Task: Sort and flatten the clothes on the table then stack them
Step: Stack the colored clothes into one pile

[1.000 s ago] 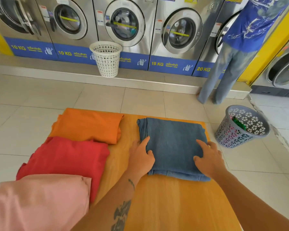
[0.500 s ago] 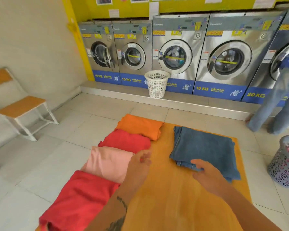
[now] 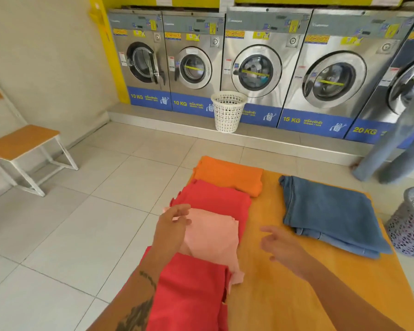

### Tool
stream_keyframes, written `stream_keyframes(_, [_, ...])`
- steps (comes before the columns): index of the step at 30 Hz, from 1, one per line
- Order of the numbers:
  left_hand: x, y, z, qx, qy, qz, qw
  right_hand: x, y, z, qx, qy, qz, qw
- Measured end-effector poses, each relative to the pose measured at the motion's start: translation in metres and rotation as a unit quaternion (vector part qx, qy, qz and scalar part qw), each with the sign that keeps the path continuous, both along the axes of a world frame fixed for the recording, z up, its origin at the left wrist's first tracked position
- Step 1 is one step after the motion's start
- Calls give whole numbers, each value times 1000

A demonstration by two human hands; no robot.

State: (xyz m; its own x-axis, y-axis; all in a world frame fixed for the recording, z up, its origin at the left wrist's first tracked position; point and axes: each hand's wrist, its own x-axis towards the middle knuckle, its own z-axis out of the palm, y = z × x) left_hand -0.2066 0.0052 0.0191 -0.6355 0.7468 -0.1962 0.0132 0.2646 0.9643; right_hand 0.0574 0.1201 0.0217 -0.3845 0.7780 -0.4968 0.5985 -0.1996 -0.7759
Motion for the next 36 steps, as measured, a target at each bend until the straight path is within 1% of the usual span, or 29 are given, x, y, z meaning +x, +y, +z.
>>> stream_keyframes(3, [-46,10,-7,0,8,-24,1000,-35,-2,-6,-7,21,-63,998])
stream_keyframes(5, [-65,21,-7,1,32,-50,998,-51,-2,-6,-10,39,-100,994])
stream_keyframes(8, [-86,47,-11,-4,57,-94,994,-70,5,-6,10,57,-133,989])
stream_keyframes(10, [-95,68,-18,-18,75,-122,989,-79,12,-8,13,60,-154,986])
stream_keyframes(13, [-103,99,-34,-64,100,-166,979,-87,26,-17,-3,58,-180,982])
stream_keyframes(15, [-108,113,-47,-103,106,-198,969,-91,34,-23,-17,66,-184,981])
stream_keyframes(19, [-114,131,-71,-179,149,-253,939,-102,54,-36,-38,61,-191,979])
stream_keyframes(21, [-112,137,-72,-194,200,-264,924,-109,62,-42,-60,66,-200,976])
stream_keyframes(23, [-106,142,-73,-199,270,-266,904,-118,67,-45,-68,77,-201,974])
stream_keyframes(25, [-99,145,-74,-193,297,-272,895,-127,70,-44,-71,100,-211,970])
stream_keyframes(27, [-97,149,-75,-189,294,-280,894,-133,73,-45,-76,116,-214,967])
stream_keyframes(29, [-99,154,-73,-187,280,-292,895,-136,74,-45,-68,111,-199,971])
stream_keyframes(33, [-92,164,-61,-141,171,-305,926,-142,75,-43,-16,97,-177,979])
stream_keyframes(36, [-90,166,-57,-111,104,-295,943,-142,71,-37,64,71,-138,986])
